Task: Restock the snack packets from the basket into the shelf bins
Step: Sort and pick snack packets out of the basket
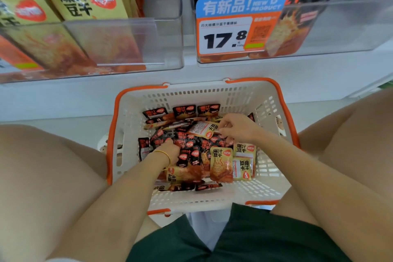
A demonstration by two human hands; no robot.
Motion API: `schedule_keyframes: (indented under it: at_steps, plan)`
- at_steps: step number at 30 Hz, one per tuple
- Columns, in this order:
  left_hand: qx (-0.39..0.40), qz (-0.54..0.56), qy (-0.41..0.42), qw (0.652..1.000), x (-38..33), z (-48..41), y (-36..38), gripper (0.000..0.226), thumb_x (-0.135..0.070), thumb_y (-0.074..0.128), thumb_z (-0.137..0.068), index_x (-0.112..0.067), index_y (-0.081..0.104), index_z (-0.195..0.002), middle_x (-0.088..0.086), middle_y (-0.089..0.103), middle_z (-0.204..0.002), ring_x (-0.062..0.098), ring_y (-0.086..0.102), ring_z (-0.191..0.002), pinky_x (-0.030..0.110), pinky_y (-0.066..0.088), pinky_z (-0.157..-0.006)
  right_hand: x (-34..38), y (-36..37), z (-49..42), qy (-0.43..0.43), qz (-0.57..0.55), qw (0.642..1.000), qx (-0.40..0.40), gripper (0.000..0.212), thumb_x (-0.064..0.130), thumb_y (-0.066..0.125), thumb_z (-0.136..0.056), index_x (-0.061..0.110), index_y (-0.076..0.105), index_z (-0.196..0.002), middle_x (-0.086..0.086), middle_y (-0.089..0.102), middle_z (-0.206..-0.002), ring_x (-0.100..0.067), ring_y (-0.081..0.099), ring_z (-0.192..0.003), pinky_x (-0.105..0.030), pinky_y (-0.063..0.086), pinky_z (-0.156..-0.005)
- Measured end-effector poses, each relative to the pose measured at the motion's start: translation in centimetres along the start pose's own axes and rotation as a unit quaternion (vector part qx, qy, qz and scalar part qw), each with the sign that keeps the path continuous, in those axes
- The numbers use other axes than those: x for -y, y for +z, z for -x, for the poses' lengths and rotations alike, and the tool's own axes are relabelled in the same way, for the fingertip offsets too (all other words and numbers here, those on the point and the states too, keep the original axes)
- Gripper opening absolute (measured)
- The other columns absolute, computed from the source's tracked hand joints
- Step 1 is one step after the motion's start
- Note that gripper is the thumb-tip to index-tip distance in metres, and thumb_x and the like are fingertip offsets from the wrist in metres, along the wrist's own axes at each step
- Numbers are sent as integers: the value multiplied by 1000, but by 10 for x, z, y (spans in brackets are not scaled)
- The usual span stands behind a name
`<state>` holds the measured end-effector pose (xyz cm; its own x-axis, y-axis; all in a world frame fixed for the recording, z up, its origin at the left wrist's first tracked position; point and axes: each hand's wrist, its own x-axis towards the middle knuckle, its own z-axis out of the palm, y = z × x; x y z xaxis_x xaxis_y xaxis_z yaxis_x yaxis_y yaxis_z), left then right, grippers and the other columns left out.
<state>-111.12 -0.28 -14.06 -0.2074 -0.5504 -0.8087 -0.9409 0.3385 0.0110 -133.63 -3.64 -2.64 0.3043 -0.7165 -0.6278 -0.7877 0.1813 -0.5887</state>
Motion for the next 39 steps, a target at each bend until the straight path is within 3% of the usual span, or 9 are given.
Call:
schedule_keyframes:
  at_steps: [5,8,12,17,22,26,32,36,39]
  plan:
    - [29,-23,-7,999,-10,9,24,34,-17,51,-94,-16,53,-128,15,10,-155,39,15,-139,50,29,-110,2,0,10,-12,-11,1000,-7,19,14,51,-95,3,59,-108,-8,63,-94,-26,67,-78,-42,57,-74]
    - [-8,8,-10,1000,-7,2,27,47,-4,49,-91,-16,44,-136,12,-5,-158,33,-3,-145,52,16,-116,-3,6,6,-4,-11,1000,4,21,16,51,-96,4,57,-112,-1,58,-90,-20,64,-77,-32,54,-66]
    - [14,-24,-9,1000,1,-3,24,47,-9,55,-90,-12,45,-136,13,28,-148,32,21,-140,46,27,-112,-12,13,-3,21,3,999,28,23,16,52,-95,-2,60,-107,3,54,-77,-18,62,-72,-24,49,-57]
    - [26,25,-11,999,-9,-1,0,29,1,48,-91,-3,56,-119,15,54,-122,33,56,-106,41,48,-92,-12,10,-9,27,5,999,29,22,17,52,-95,0,59,-108,-11,62,-91,-24,64,-79,-35,54,-69]
    - [-92,132,40,986,-29,31,-73,20,-8,54,-92,-8,69,-104,9,65,-114,24,61,-102,29,48,-84,-6,-1,-3,11,-11,1000,24,31,20,57,-93,4,55,-120,-16,64,-108,-30,65,-92,-40,57,-79]
    - [-225,218,149,938,-46,102,-140,20,0,56,-90,-9,74,-95,-4,62,-95,9,56,-89,16,40,-79,8,-31,28,-44,-24,997,55,40,21,64,-89,15,52,-127,-6,60,-122,-24,60,-105,-35,54,-84]
    - [-419,239,261,836,-74,198,-214,18,2,65,-82,-15,72,-81,-7,57,-82,2,51,-76,16,39,-72,35,-96,121,-155,-144,977,1,30,2,63,-87,12,60,-115,11,67,-89,1,63,-75,-15,49,-63]
    - [-527,254,279,761,-97,232,-265,20,2,60,-85,-11,66,-99,-7,53,-91,-3,50,-77,5,37,-73,46,-143,169,-210,-194,953,-95,19,-5,58,-86,14,61,-84,13,62,-56,3,55,-51,-14,41,-50]
    - [-580,290,262,715,-98,235,-298,26,2,55,-86,-12,58,-107,5,51,-107,14,59,-88,27,48,-83,49,-180,179,-231,-273,916,-181,19,-1,57,-86,15,59,-77,8,61,-54,-2,52,-45,-15,39,-43]
